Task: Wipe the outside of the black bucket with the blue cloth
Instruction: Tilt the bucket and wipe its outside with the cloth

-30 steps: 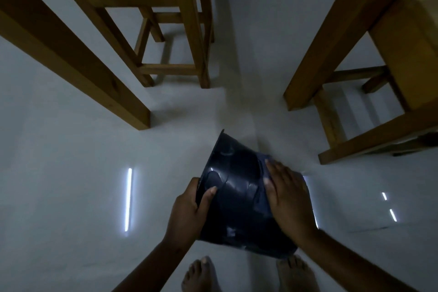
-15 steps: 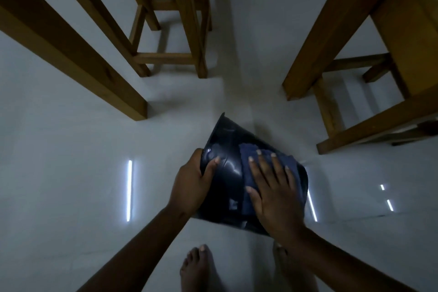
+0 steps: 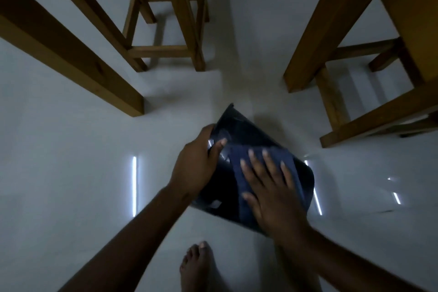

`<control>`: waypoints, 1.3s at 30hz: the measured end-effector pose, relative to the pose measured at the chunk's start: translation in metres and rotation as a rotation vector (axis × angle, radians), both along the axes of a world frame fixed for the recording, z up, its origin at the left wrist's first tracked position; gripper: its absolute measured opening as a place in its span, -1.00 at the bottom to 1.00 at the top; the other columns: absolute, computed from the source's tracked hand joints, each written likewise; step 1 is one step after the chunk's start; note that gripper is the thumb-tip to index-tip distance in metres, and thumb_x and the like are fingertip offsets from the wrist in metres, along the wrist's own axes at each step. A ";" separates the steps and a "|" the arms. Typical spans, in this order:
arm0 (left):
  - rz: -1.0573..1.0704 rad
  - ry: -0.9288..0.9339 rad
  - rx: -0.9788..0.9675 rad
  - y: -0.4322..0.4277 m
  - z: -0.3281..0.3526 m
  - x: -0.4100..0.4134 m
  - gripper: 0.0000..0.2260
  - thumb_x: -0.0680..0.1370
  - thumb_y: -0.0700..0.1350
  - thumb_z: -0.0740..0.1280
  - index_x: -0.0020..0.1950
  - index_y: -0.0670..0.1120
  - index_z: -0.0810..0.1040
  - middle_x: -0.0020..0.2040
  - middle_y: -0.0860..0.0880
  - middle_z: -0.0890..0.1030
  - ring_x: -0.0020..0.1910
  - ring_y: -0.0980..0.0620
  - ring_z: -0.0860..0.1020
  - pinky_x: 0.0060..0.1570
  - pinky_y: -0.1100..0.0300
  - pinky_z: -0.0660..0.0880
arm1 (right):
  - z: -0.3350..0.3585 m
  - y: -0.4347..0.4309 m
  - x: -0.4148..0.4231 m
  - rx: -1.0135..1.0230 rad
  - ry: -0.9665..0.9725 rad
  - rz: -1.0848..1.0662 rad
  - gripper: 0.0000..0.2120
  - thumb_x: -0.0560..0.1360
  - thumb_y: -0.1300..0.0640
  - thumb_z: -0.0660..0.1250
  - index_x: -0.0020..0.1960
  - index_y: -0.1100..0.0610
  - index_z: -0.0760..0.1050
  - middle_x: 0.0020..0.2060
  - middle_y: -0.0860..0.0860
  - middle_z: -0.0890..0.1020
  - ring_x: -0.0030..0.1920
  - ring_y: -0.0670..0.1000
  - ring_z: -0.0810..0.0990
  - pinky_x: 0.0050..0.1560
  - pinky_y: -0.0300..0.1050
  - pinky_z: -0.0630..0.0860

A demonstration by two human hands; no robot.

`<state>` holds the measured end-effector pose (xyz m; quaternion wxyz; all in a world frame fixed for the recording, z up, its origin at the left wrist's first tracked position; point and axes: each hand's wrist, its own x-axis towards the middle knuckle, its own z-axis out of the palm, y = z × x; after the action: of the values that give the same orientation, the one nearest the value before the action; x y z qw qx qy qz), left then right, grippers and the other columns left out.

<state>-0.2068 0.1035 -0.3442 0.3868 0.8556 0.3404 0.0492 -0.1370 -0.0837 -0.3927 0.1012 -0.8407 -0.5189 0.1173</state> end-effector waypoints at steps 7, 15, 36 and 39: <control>0.045 0.071 -0.095 0.000 0.002 0.001 -0.71 0.64 0.07 0.12 0.34 0.05 0.34 -0.01 -0.05 0.65 -0.43 -0.01 0.62 -0.50 0.26 0.54 | -0.008 0.012 0.065 0.001 0.225 -0.302 -0.42 0.60 -0.18 -0.21 0.52 0.05 0.15 0.47 0.03 0.34 0.42 0.08 0.36 0.40 0.09 0.31; 0.077 0.027 -0.091 -0.001 -0.005 0.005 -0.69 0.63 0.10 0.14 0.31 0.02 0.39 0.10 -0.05 0.64 -0.03 -0.04 0.62 -0.04 0.07 0.59 | 0.000 0.022 0.032 -0.015 0.055 -0.034 -0.40 0.58 -0.23 -0.10 0.55 -0.01 0.03 0.54 0.01 0.16 0.53 0.09 0.11 0.48 0.07 0.09; 0.034 0.058 -0.007 -0.006 -0.005 -0.015 -0.78 0.64 0.06 0.13 0.22 0.05 0.44 -0.08 0.08 0.64 -0.15 0.09 0.64 -0.15 0.23 0.59 | 0.008 -0.007 0.006 -0.074 0.023 -0.247 -0.42 0.60 -0.16 -0.21 0.55 0.06 0.04 0.53 0.09 0.18 0.50 0.18 0.17 0.41 0.17 0.18; -0.024 0.010 -0.019 -0.009 -0.003 0.007 -0.76 0.65 0.02 0.12 0.27 0.04 0.43 -0.05 0.09 0.60 -0.11 0.07 0.62 -0.08 0.24 0.54 | 0.009 0.006 0.007 -0.041 -0.029 -0.044 -0.42 0.58 -0.16 -0.08 0.55 0.01 -0.03 0.56 0.05 0.07 0.53 0.17 0.04 0.44 0.16 0.10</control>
<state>-0.2002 0.0941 -0.3471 0.3936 0.8563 0.3324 0.0372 -0.1297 -0.0772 -0.3841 0.0790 -0.8554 -0.4992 0.1133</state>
